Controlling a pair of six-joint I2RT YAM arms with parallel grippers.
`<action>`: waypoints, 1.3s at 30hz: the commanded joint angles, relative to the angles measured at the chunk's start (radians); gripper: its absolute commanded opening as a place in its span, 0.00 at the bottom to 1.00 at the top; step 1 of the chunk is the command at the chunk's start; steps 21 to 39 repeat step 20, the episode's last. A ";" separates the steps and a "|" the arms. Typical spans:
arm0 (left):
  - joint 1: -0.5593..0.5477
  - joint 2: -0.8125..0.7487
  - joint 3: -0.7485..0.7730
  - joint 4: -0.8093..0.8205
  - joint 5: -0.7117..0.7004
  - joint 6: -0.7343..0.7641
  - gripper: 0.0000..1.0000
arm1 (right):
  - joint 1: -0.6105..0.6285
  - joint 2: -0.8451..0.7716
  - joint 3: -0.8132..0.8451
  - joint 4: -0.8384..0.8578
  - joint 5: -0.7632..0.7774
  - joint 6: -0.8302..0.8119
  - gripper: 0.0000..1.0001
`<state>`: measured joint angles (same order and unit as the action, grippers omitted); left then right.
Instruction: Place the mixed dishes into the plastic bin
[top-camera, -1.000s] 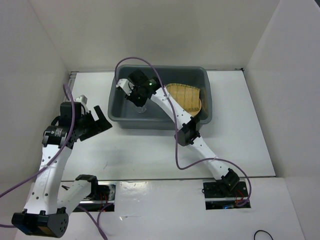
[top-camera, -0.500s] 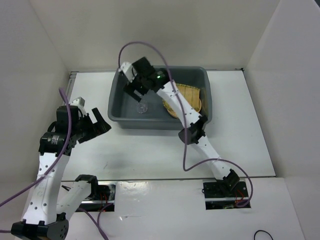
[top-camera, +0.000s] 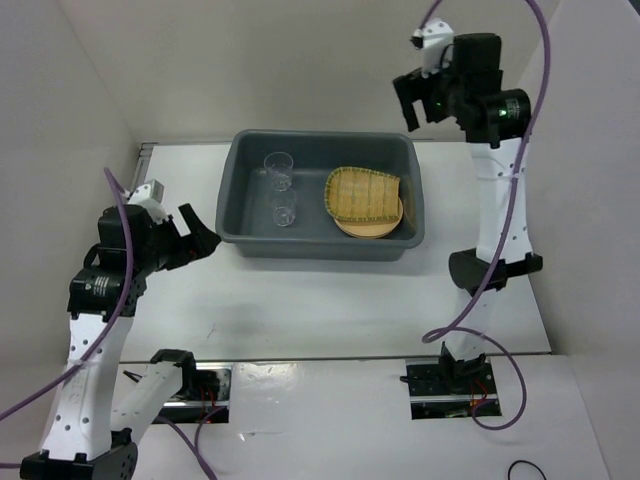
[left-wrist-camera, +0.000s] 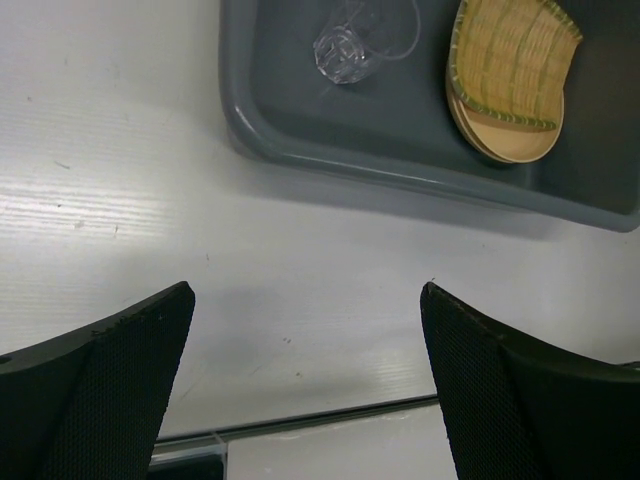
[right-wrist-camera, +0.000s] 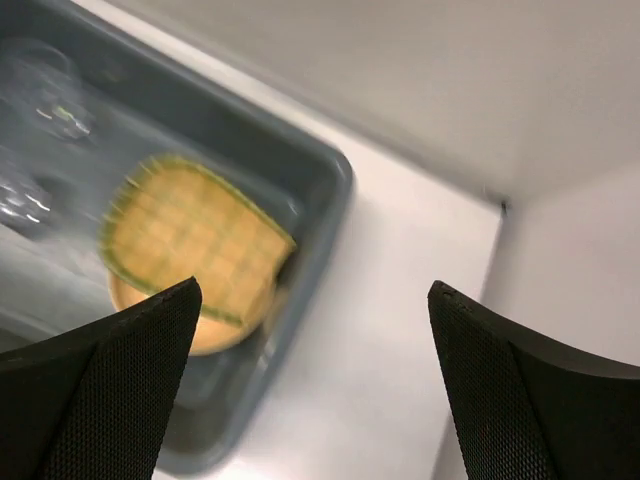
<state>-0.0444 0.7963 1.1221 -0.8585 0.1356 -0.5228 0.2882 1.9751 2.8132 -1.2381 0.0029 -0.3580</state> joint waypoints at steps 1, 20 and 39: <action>0.006 -0.054 0.030 0.070 0.029 0.035 1.00 | -0.125 -0.105 -0.166 -0.067 -0.036 0.028 0.99; -0.037 -0.025 0.162 0.030 -0.077 0.132 1.00 | -0.412 -0.734 -1.193 0.235 -0.176 0.033 0.99; -0.037 -0.025 0.162 0.030 -0.077 0.132 1.00 | -0.412 -0.734 -1.193 0.235 -0.176 0.033 0.99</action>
